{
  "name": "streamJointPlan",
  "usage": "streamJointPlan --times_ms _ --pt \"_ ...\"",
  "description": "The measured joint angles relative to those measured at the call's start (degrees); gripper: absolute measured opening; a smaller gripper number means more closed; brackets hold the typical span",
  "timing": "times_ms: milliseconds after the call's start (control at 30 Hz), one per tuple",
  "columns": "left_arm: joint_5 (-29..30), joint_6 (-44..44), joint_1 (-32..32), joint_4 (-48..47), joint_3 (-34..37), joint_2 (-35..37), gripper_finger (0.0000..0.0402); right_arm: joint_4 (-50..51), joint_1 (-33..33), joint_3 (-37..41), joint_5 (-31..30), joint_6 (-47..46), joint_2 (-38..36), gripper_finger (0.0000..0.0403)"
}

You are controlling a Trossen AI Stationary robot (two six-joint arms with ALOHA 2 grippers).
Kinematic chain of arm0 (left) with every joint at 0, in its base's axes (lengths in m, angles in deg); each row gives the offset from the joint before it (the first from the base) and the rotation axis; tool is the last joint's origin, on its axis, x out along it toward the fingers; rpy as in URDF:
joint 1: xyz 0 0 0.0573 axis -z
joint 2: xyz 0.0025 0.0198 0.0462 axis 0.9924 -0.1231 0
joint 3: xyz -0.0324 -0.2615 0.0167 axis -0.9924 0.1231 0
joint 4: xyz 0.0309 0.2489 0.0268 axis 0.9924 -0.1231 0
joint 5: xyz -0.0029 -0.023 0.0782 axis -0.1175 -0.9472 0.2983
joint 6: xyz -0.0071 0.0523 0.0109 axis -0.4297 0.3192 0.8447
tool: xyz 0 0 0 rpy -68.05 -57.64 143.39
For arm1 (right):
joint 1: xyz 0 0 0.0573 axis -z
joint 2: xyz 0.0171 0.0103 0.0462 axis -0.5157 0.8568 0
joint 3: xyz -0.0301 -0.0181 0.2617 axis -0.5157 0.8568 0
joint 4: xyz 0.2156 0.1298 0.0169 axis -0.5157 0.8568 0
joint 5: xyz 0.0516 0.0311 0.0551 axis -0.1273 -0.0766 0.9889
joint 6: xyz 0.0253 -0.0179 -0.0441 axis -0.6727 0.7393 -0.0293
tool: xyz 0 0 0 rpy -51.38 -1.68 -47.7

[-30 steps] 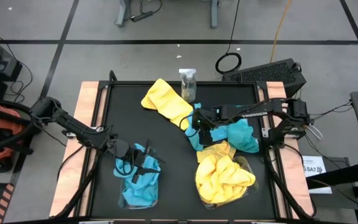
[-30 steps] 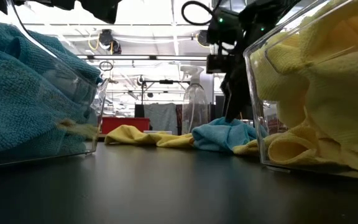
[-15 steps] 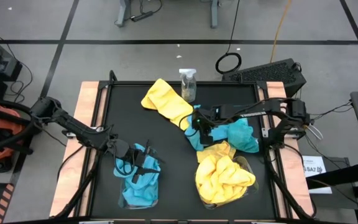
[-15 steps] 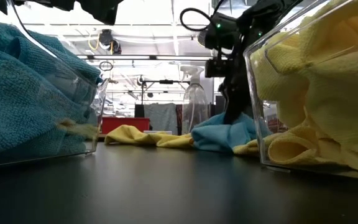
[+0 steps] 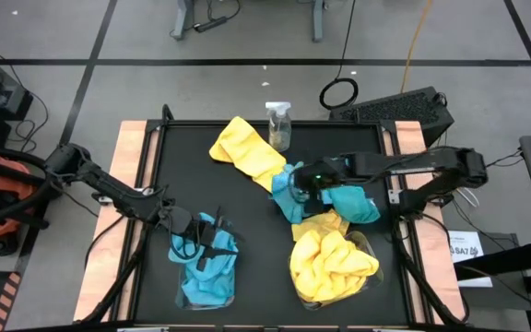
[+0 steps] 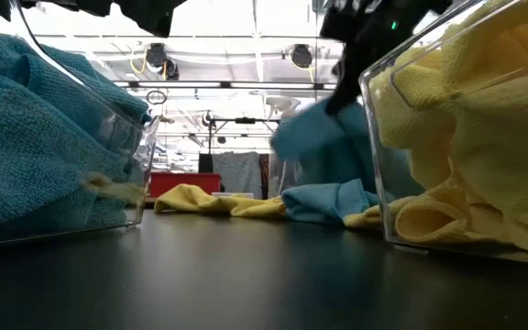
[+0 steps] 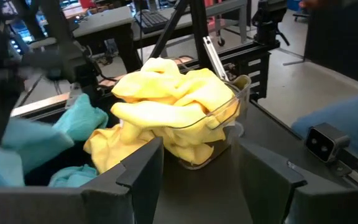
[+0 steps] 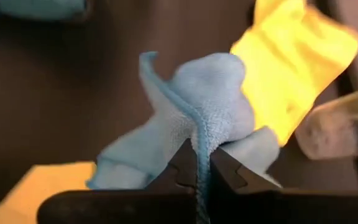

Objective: Sort microfiber towel by color & place in baskets
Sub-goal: Put the blue microfiber towel into the left transparent bin

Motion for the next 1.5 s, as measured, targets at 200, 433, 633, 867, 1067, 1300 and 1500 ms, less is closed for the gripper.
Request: streamJointPlan --times_ms 200,433,633,867,1067,1300,1500 --pt "1.80 0.30 -0.15 0.50 0.00 0.00 0.0196 -3.44 -2.79 0.00 -0.79 -0.11 -7.55 0.0001" --pt "2.91 0.48 -3.24 3.29 0.00 -0.17 0.0196 -10.75 -7.08 0.00 -0.61 1.64 -13.07 0.0001" --pt "3.20 1.99 -7.35 8.96 0.00 -3.54 0.0196 -15.93 -9.98 -0.04 4.07 2.89 -15.06 0.0000" --pt "4.46 2.10 -12.66 16.81 0.00 -9.06 0.0236 -17.16 -13.38 -0.07 7.05 3.88 -15.14 0.0000" --pt "0.29 1.28 -16.87 24.36 -0.45 -13.10 0.0313 -19.48 -15.39 -0.07 10.10 4.05 -15.14 0.0000" --pt "-10.53 -0.02 -19.87 25.75 -6.37 -17.28 0.0334 -23.80 -15.80 -0.38 11.44 5.92 -15.12 0.0000" --pt "-15.68 0.00 -20.85 24.94 -13.76 -22.68 0.0334 -28.03 -15.80 -0.42 14.68 7.63 -15.08 0.0000"
